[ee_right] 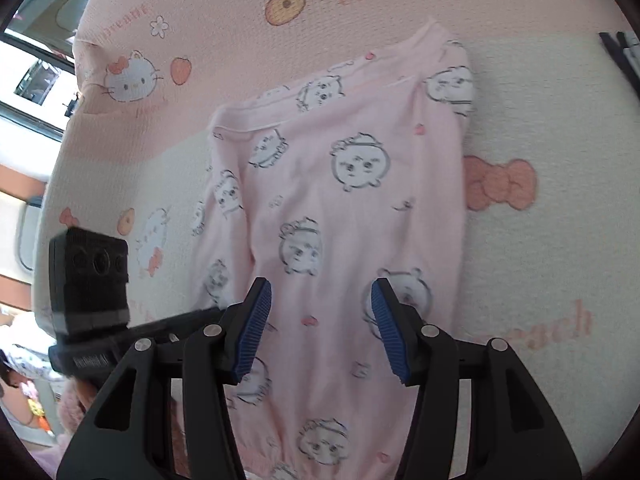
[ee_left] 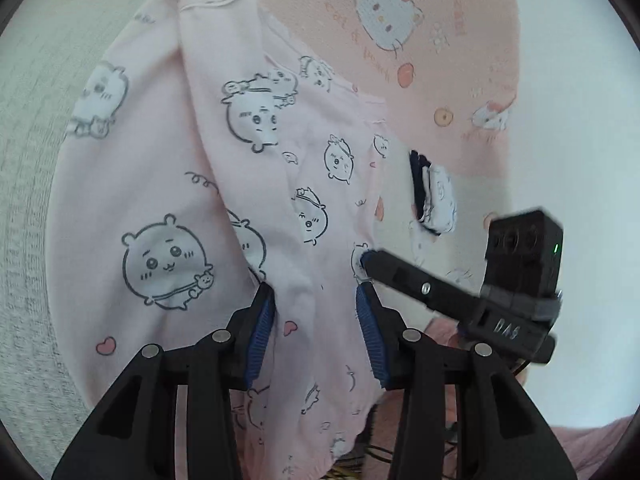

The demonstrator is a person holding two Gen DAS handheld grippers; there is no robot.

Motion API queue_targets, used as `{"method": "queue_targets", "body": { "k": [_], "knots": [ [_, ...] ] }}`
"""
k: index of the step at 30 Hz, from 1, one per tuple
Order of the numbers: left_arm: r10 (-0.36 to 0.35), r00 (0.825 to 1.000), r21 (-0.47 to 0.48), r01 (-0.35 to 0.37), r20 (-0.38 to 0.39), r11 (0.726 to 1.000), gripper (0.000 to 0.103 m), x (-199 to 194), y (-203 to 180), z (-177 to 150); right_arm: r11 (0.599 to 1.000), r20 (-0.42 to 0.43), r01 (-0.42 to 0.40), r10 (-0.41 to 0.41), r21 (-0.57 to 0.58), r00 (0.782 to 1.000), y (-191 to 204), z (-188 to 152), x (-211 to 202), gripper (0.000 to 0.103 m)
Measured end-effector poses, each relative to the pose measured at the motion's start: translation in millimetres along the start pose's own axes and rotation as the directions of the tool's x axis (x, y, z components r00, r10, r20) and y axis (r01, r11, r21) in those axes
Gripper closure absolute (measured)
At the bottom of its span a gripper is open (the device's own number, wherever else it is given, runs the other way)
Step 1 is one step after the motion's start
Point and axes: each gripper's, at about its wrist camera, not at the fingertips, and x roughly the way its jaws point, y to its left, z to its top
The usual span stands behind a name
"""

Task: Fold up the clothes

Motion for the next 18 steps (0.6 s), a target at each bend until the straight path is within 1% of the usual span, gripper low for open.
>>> {"method": "queue_targets", "body": {
  "k": [1,2,3,4,5,6,8,10,12,13,15,18],
  "knots": [
    [-0.011,1.000,-0.024,0.011,0.004,1.000,0.060,0.2,4.1,0.1,0.999,0.001,0.036,-0.036,-0.009,0.999,-4.2,-6.2,-7.8,0.049],
    [-0.012,1.000,-0.028,0.012,0.006,1.000,0.066,1.3,4.3,0.4,0.997,0.002,0.072,-0.072,-0.018,0.997,-8.5,-12.3,-15.6,0.049],
    [0.016,1.000,-0.012,-0.016,0.011,1.000,0.072,1.9,1.6,0.4,0.995,0.001,0.096,-0.096,-0.023,0.995,-13.0,-17.5,-21.6,0.049],
    [0.057,0.998,0.010,-0.058,0.019,0.998,0.089,1.8,-1.6,0.3,0.995,-0.006,0.100,-0.101,-0.018,0.995,-17.8,-20.1,-22.1,0.049],
    [0.096,0.995,0.024,-0.096,0.028,0.995,0.095,1.1,-4.0,0.2,0.993,-0.019,0.115,-0.116,-0.018,0.993,-21.5,-21.1,-18.4,0.049],
    [0.132,0.991,0.034,-0.133,0.038,0.991,0.096,-0.1,-5.9,0.1,0.990,-0.027,0.137,-0.138,-0.027,0.990,-23.5,-20.9,-14.3,0.051],
    [0.179,0.981,0.026,-0.182,0.068,0.983,0.097,-8.8,-5.5,0.9,0.985,-0.011,0.163,-0.164,-0.061,0.986,-20.6,-20.5,-13.6,0.051],
    [0.227,0.968,0.015,-0.230,0.111,0.973,0.098,-24.5,-2.7,2.9,0.970,-0.002,0.221,-0.222,-0.098,0.975,-18.3,-22.1,-12.4,0.051],
    [0.276,0.951,0.004,-0.279,0.137,0.960,0.098,-39.7,0.7,6.1,0.951,0.009,0.278,-0.279,-0.135,0.960,-16.0,-23.6,-11.3,0.051],
    [0.306,0.941,0.001,-0.310,0.146,0.951,0.100,-47.1,2.5,8.1,0.943,0.015,0.297,-0.298,-0.148,0.954,-15.4,-24.3,-11.0,0.051],
    [0.385,0.909,0.008,-0.391,0.161,0.920,0.100,-60.7,2.1,9.9,0.943,0.025,0.298,-0.297,-0.150,0.954,-16.7,-24.8,-11.6,0.051],
    [0.451,0.877,0.006,-0.458,0.166,0.889,0.100,-68.7,2.6,9.1,0.941,0.027,0.304,-0.303,-0.148,0.952,-17.5,-23.1,-12.1,0.050]
  ]
}}
